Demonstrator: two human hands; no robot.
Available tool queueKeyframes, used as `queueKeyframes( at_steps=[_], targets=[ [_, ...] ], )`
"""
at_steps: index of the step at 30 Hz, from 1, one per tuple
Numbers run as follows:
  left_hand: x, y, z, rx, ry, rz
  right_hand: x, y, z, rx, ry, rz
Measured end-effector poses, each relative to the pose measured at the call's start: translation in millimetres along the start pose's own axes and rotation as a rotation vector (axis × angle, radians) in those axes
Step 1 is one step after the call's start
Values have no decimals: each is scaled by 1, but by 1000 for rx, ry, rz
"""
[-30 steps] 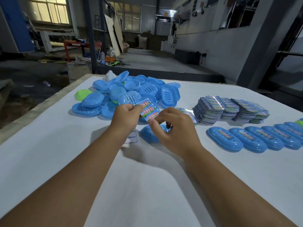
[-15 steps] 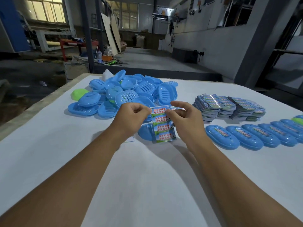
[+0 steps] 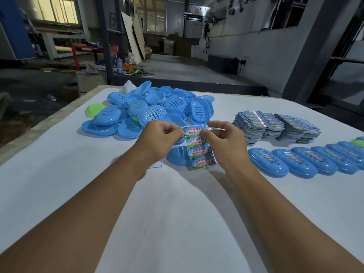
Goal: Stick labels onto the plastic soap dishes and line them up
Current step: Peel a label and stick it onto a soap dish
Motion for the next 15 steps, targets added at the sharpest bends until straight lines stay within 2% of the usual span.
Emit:
queueKeyframes(
  at_steps=[3, 5, 9, 15],
  targets=[
    [-5, -2, 0, -10, 3, 31, 0, -3, 9, 195, -244, -43],
    [-8, -3, -2, -22, 3, 45, -6, -7, 12, 257, -262, 1],
    [-11, -5, -2, -39, 33, 67, -13, -17, 20, 333, -271, 58],
    [-17, -8, -7, -116, 106, 61, -12, -20, 26, 347, -337, 63]
  ],
)
Point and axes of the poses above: each hand's wrist, its own y-axis towards the middle knuckle, its own x-axis out of the back of the hand, z = x × y, the point moved 8 cm from there along y, towards the middle knuckle, and after that the axes turned 7 degrees about -z, right-handed, at the moved point
